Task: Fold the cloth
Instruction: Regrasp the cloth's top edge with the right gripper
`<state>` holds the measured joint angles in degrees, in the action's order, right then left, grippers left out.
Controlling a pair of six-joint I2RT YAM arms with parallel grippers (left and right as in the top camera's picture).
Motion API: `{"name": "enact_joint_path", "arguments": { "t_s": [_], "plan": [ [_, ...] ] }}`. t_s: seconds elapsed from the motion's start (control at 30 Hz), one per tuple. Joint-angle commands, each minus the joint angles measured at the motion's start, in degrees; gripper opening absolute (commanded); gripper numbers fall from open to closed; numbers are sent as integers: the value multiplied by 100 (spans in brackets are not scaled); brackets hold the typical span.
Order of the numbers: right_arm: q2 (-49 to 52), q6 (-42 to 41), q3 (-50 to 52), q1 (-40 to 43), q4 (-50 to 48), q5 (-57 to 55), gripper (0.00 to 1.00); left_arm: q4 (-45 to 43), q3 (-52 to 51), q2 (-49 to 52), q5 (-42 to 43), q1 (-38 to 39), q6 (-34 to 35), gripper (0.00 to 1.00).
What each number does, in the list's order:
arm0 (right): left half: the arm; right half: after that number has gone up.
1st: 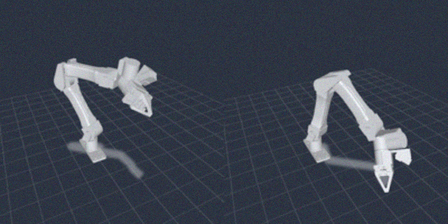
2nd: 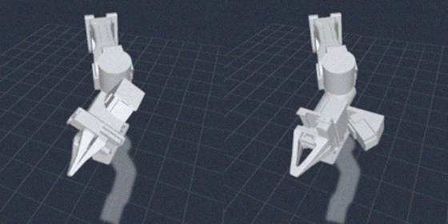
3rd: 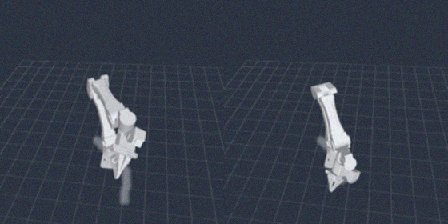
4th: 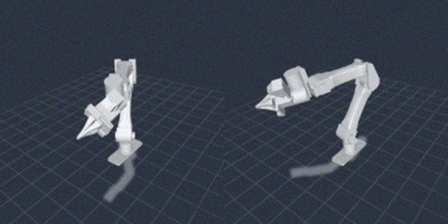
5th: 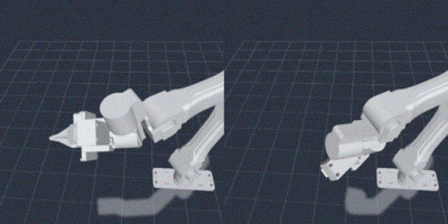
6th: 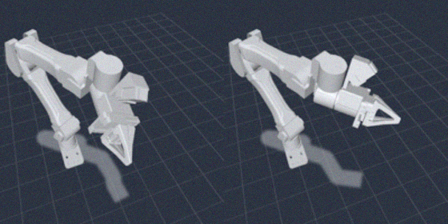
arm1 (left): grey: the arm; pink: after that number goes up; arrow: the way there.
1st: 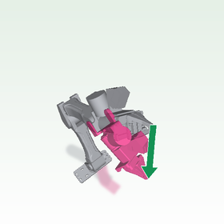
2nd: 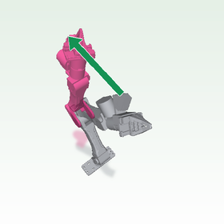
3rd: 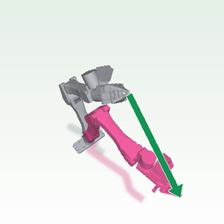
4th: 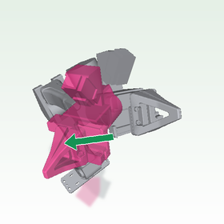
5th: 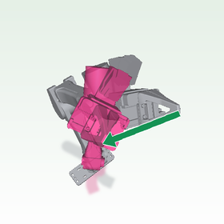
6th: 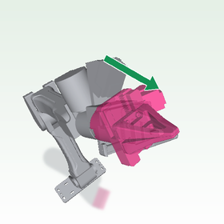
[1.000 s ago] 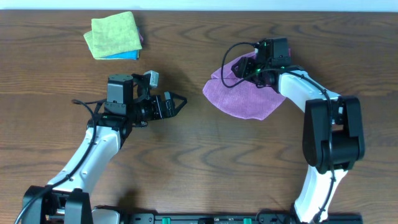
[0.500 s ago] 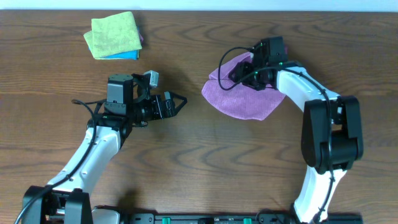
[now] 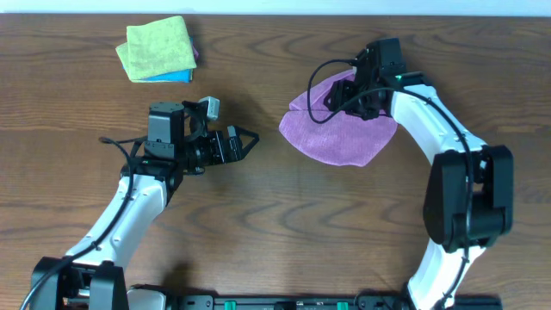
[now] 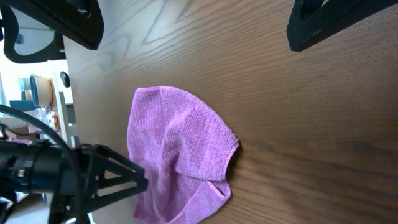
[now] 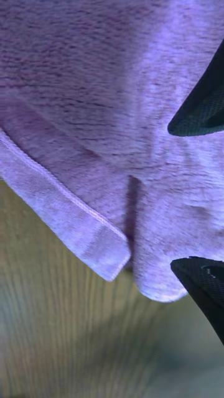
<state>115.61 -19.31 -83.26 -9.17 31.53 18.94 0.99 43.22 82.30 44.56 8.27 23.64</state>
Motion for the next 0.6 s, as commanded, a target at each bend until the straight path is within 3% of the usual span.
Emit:
{"name": "enact_joint_path", "arguments": {
  "t_s": [0.0,0.57],
  "plan": [
    [280,114,-39,-66,-103,-92,64,-24,177,0,-15,-2,-26,96],
    [1014,0,-42,-251,-1141,131,59,-131,186,0,-22,-4,-26,95]
  ]
}}
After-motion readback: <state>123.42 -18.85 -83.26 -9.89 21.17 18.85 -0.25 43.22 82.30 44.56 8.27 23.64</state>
